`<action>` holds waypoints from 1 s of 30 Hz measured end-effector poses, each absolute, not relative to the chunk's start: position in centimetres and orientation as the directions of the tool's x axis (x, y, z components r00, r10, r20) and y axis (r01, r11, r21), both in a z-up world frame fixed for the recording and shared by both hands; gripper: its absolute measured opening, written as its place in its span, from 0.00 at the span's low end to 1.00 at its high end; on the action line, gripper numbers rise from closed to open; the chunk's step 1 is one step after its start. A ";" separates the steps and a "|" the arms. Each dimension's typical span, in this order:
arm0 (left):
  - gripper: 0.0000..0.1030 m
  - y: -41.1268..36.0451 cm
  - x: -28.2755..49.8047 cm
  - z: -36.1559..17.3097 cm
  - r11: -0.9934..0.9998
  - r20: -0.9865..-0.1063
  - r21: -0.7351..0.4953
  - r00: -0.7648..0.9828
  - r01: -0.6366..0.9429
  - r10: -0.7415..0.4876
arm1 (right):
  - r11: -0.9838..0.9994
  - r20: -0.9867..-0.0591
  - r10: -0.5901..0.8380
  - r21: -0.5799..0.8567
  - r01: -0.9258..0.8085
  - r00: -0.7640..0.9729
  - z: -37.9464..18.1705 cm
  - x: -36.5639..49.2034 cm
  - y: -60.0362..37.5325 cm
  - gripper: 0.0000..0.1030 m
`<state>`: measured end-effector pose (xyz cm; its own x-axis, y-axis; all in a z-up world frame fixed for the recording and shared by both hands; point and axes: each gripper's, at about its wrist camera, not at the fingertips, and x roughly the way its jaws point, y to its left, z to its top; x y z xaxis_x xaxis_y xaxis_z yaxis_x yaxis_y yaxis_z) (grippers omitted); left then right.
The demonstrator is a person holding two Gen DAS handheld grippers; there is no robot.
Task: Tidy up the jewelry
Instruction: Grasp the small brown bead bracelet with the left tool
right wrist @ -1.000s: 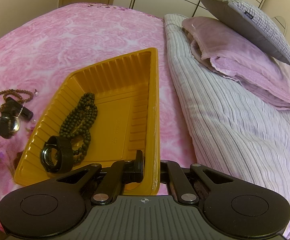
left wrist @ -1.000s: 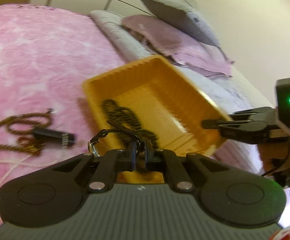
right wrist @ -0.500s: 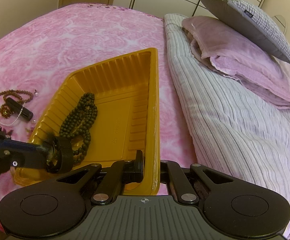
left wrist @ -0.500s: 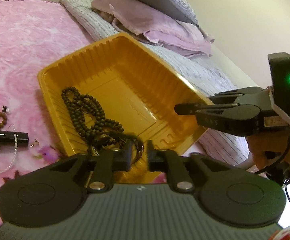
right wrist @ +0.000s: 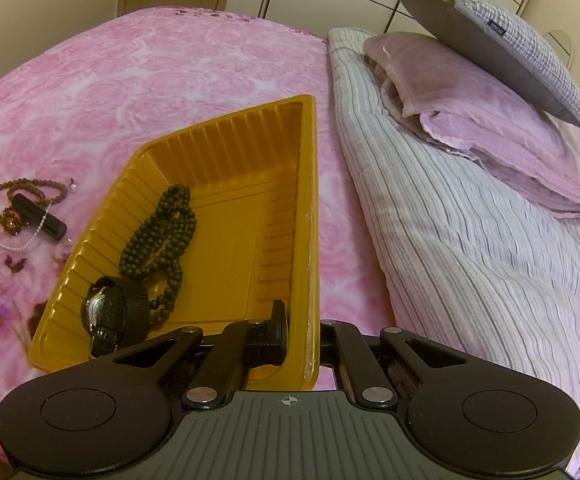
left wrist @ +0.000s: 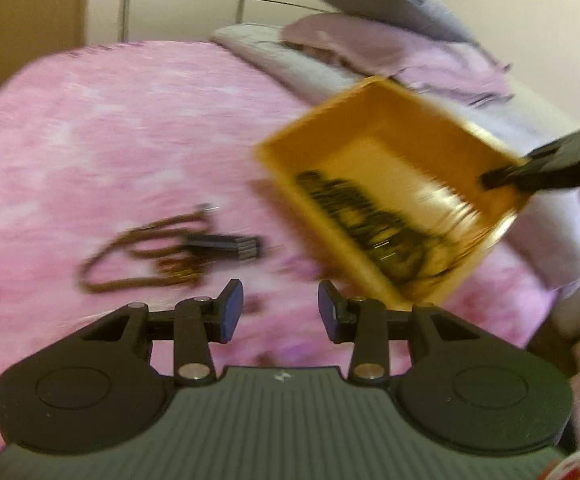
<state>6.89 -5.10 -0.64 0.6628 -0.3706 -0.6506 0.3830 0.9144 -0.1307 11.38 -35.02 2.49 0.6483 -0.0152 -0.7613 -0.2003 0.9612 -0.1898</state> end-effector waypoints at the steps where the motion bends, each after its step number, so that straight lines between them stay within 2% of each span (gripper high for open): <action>1: 0.36 -4.4 6.7 -0.9 0.922 -0.658 -0.101 0.670 0.373 -0.343 | 0.961 -0.761 -0.015 -0.190 -0.200 0.648 2.5 11.4 -35.0 0.04; 6: 0.36 -2.1 6.4 -2.2 0.937 -0.685 0.057 0.697 0.343 -0.214 | 0.961 -0.761 -0.015 -0.190 -0.200 0.649 2.5 11.4 -35.0 0.04; 10: 0.36 -1.3 6.8 -3.0 0.928 -0.702 0.112 0.689 0.354 -0.178 | 0.961 -0.761 -0.015 -0.190 -0.201 0.648 2.5 11.4 -35.1 0.04; 16: 0.36 -1.4 7.8 -3.5 0.909 -0.722 0.145 0.670 0.391 -0.173 | 0.961 -0.762 -0.018 -0.193 -0.200 0.647 2.5 11.4 -35.1 0.04; 30: 0.36 -4.5 11.8 -3.5 0.888 -0.699 0.139 0.679 0.438 -0.225 | 0.961 -0.763 -0.019 -0.193 -0.198 0.647 2.5 11.4 -35.1 0.04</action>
